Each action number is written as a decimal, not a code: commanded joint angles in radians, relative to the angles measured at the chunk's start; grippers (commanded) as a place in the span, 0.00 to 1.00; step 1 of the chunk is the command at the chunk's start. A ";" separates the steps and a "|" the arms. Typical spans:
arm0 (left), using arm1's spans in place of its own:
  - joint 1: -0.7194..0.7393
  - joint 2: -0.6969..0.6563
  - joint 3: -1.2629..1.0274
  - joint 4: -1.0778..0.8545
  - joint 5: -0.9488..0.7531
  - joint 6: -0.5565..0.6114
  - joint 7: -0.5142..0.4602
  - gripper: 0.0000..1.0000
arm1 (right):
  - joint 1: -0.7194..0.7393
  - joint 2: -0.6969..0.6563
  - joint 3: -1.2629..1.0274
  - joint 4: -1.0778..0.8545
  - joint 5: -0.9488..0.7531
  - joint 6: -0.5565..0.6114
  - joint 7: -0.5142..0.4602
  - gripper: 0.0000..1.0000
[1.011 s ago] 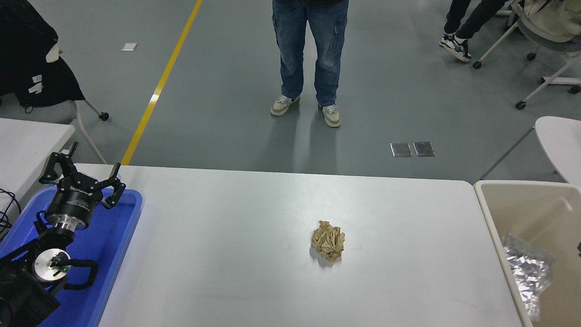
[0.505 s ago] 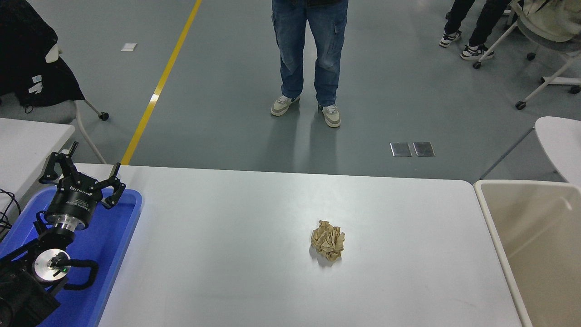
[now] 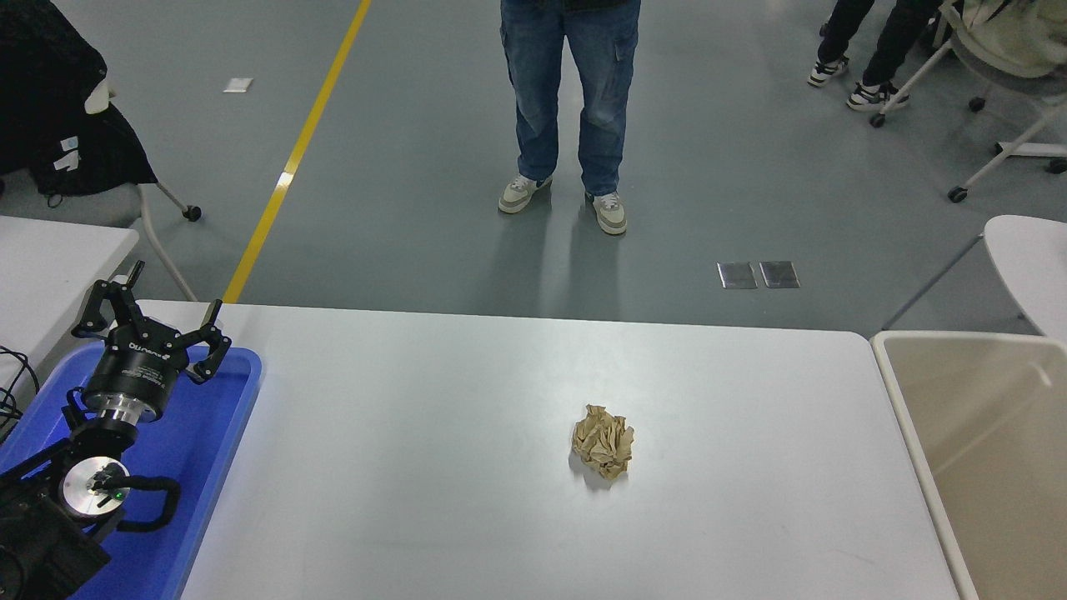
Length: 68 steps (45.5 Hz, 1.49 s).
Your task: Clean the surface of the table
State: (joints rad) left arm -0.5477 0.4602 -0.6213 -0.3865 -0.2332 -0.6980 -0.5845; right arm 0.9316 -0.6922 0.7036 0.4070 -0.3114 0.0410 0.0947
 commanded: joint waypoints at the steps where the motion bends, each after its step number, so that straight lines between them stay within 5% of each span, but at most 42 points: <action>1: 0.000 0.000 0.000 0.000 0.000 0.000 0.000 1.00 | 0.012 -0.036 0.086 0.222 0.000 -0.029 0.000 0.98; 16: 0.000 0.000 0.000 0.000 0.000 0.000 0.000 1.00 | -0.040 -0.052 0.232 0.397 0.037 -0.024 0.020 0.98; 31: 0.000 0.000 0.000 0.000 0.000 0.000 0.000 1.00 | -0.232 -0.033 0.295 0.450 0.037 -0.020 0.287 0.98; 41: 0.000 0.000 0.000 0.000 0.000 0.000 0.000 1.00 | -0.388 0.051 0.316 0.467 0.028 -0.024 0.373 0.98; 68: 0.000 0.000 0.000 0.000 0.000 0.000 0.000 1.00 | -0.560 0.160 0.131 0.506 -0.008 -0.016 0.428 0.98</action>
State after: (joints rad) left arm -0.5480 0.4602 -0.6213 -0.3866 -0.2331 -0.6980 -0.5845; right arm 0.4038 -0.5509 0.9213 0.8834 -0.3113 0.0227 0.5102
